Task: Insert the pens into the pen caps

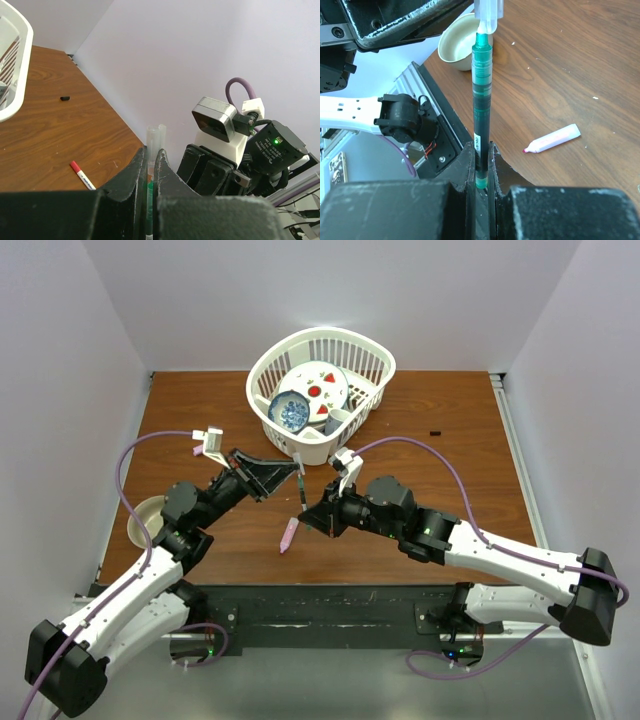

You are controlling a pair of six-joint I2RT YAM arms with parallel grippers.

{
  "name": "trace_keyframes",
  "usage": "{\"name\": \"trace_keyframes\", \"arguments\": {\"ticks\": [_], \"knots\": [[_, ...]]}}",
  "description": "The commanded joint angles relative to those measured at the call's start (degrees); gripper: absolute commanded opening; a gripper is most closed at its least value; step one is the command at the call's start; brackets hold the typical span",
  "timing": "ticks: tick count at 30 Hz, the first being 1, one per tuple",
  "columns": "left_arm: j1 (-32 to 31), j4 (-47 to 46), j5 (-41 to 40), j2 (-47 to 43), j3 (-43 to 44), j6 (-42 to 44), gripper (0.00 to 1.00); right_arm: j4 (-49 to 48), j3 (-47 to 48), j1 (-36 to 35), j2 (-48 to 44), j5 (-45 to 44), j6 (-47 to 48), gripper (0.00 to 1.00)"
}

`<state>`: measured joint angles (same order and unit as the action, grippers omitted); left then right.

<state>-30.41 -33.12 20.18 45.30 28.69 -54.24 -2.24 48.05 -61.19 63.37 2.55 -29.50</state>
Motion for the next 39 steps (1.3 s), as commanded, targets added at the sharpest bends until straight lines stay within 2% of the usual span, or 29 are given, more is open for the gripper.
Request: {"name": "trace_keyframes", "arguments": {"ticks": [1,8,20,21,22,25,34,39], "knots": [[-0.26,-0.1,-0.14,-0.39,0.32,1.33,0.0,-2.68,3.36,-0.16,-0.71,-0.35,0.32,0.0],[-0.35,3.59,0.12,-2.14,-0.3,2.2,0.0,-1.45,4.07,-0.16,-1.5,-3.42,1.63,0.0],[-0.96,2.19,5.47,-1.27,-1.62,2.03,0.0,1.71,8.11,-0.16,0.0,-5.09,3.74,0.0],[-0.96,2.27,5.48,-1.18,-1.44,2.12,0.06,1.8,8.37,-0.16,-0.18,-5.01,4.0,0.0],[-1.05,2.36,5.57,-1.35,-1.27,2.21,0.19,1.97,8.46,-0.16,-0.27,-4.75,4.18,0.0],[-1.05,3.06,4.43,-1.88,0.05,2.38,0.39,2.06,8.11,-0.16,-0.79,-2.9,4.36,0.0],[-0.96,8.16,1.61,-0.04,7.69,6.07,0.59,0.93,3.72,-0.16,-2.11,-0.53,1.64,0.0],[-0.96,8.6,2.4,1.11,10.51,7.48,0.66,0.66,3.1,-0.16,-2.2,0.18,1.2,0.0]]}}
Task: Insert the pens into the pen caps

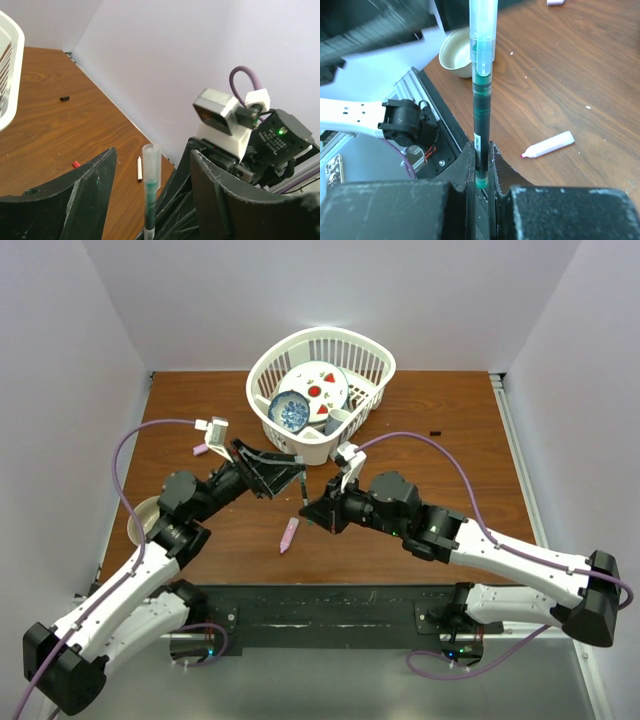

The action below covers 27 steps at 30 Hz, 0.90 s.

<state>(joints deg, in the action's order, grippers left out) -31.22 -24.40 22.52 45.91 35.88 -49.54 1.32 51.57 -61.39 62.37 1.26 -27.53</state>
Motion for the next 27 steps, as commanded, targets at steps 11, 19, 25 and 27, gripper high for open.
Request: {"name": "trace_keyframes", "arguments": {"ticks": [11,19,25,27], "knots": [[-0.15,2.17,1.02,4.54,5.52,2.96,0.53,-2.64,0.02,0.04,-1.64,2.44,-0.95,0.0],[-1.99,0.06,6.4,5.24,0.35,-6.16,0.0,0.06,5.45,0.21,-1.73,-9.3,1.76,0.0],[-2.7,6.31,3.24,2.35,-3.86,-6.34,0.0,3.42,17.32,0.92,1.26,-18.04,6.78,0.0],[-2.97,-0.62,2.79,0.59,-7.21,-9.16,0.0,2.29,19.79,1.18,2.57,-18.4,7.49,0.0]]}}
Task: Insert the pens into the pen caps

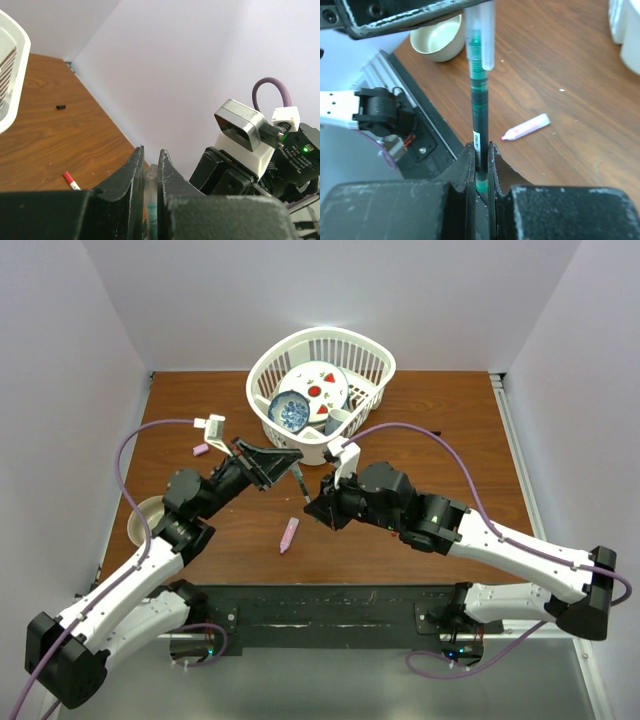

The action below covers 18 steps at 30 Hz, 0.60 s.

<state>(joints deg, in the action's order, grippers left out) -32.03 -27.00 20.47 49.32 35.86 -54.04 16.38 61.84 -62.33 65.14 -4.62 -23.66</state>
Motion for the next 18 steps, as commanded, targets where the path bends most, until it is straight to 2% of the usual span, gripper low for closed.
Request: {"name": "trace_keyframes", "arguments": {"ticks": [1,4,7,9,12,16,18], "knots": [[-2.33,0.48,4.93,-2.74,-9.12,-6.5,0.0,-13.21,10.39,2.21,0.5,-12.43,4.23,0.0],[-3.3,1.68,5.2,-0.46,-10.01,-6.51,0.0,-12.08,16.36,2.38,4.63,-12.17,6.42,0.0],[-3.91,-1.2,5.64,-0.01,-13.51,-9.31,0.0,-11.2,22.51,2.47,8.49,-12.78,8.79,0.0],[-7.06,-2.79,2.48,0.68,-14.58,-10.91,0.0,-11.11,26.47,2.82,10.08,-13.74,10.12,0.0],[-12.33,-1.56,0.45,5.67,-11.44,-9.78,0.0,-10.23,31.31,3.61,14.03,-14.27,12.31,0.0],[-12.88,0.81,-1.3,5.71,-9.41,-6.36,0.0,-9.0,32.65,4.4,15.54,-14.1,13.55,0.0],[-12.53,7.38,-5.86,3.6,-4.43,-3.72,0.0,-8.91,30.54,4.41,13.79,-14.01,13.81,0.0]]}}
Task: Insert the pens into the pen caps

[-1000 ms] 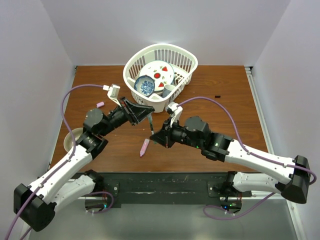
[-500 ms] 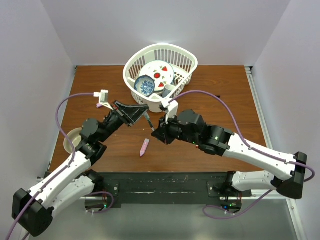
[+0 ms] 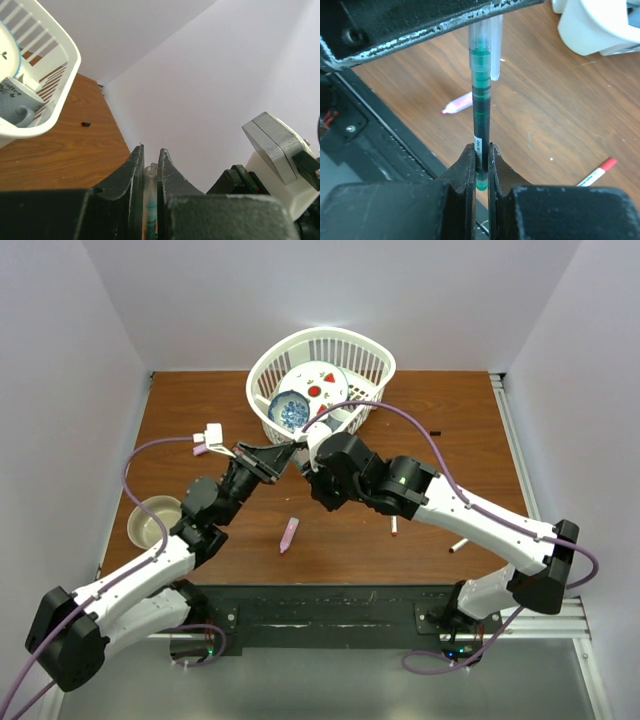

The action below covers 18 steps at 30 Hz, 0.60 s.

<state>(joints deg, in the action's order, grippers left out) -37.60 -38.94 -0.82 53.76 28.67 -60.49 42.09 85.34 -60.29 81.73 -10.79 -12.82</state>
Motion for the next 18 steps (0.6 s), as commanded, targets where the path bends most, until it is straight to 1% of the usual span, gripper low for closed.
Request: {"name": "trace_keyframes", "arguments": {"ticks": [1,2,3,4,6,7,8,10,11,12,13,14,15,16,18], "knots": [[-6.87,21.51,13.32,-1.28,4.71,5.27,0.0,-34.44,4.07,2.37,-3.68,-7.5,2.89,0.0],[-6.78,25.36,9.3,-1.98,6.73,6.34,0.0,-34.27,2.39,2.37,-5.43,-6.89,2.71,0.0],[-6.61,26.97,7.34,-2.25,10.5,7.04,0.0,-34.18,0.46,2.29,-6.58,-6.18,2.28,0.0],[-6.43,27.94,4.1,-2.34,12.19,7.75,0.0,-34.7,-4.0,2.37,-7.81,-5.83,2.36,0.0],[-5.55,29.53,1.45,-2.08,16.74,8.8,0.14,-35.66,-8.85,2.28,-11.92,-5.13,1.49,0.0],[-5.11,29.79,-0.83,-1.82,18.17,9.77,0.21,-35.84,-13.23,2.28,-13.08,-4.6,1.39,0.0],[-4.59,29.8,-1.29,-1.29,19.49,10.39,0.36,-35.85,-15.18,2.37,-14.57,-3.9,1.31,0.0],[-2.39,29.97,-2.07,-0.59,23.44,11.44,0.56,-34.45,-19.57,2.28,-17.65,-3.8,0.34,0.0],[-1.78,31.8,-2.52,0.2,24.85,11.19,0.72,-33.48,-20.9,2.37,-18.53,-3.8,-0.18,0.0],[-0.55,32.43,-2.35,0.38,26.95,10.75,0.79,-31.56,-22.22,2.29,-19.58,-4.5,-1.58,0.0],[-0.02,32.43,-0.17,0.47,27.4,11.18,0.84,-30.41,-25.19,2.28,-22.03,-4.59,-2.55,0.0],[0.6,32.35,0.46,0.3,27.76,11.53,0.95,-29.44,-26.79,2.37,-23.27,-4.51,-3.26,0.0],[1.39,32.69,0.47,0.12,27.85,11.62,0.98,-27.86,-28.37,2.29,-24.77,-6.33,-4.83,0.0],[1.83,33.05,2.47,-0.05,27.59,11.88,0.99,-26.28,-30.65,2.37,-26.78,-7.83,-5.98,0.0],[2.97,34.97,3.02,-0.84,26.71,13.2,1.0,-23.21,-32.16,2.46,-28.03,-10.56,-8.87,0.0]]}}
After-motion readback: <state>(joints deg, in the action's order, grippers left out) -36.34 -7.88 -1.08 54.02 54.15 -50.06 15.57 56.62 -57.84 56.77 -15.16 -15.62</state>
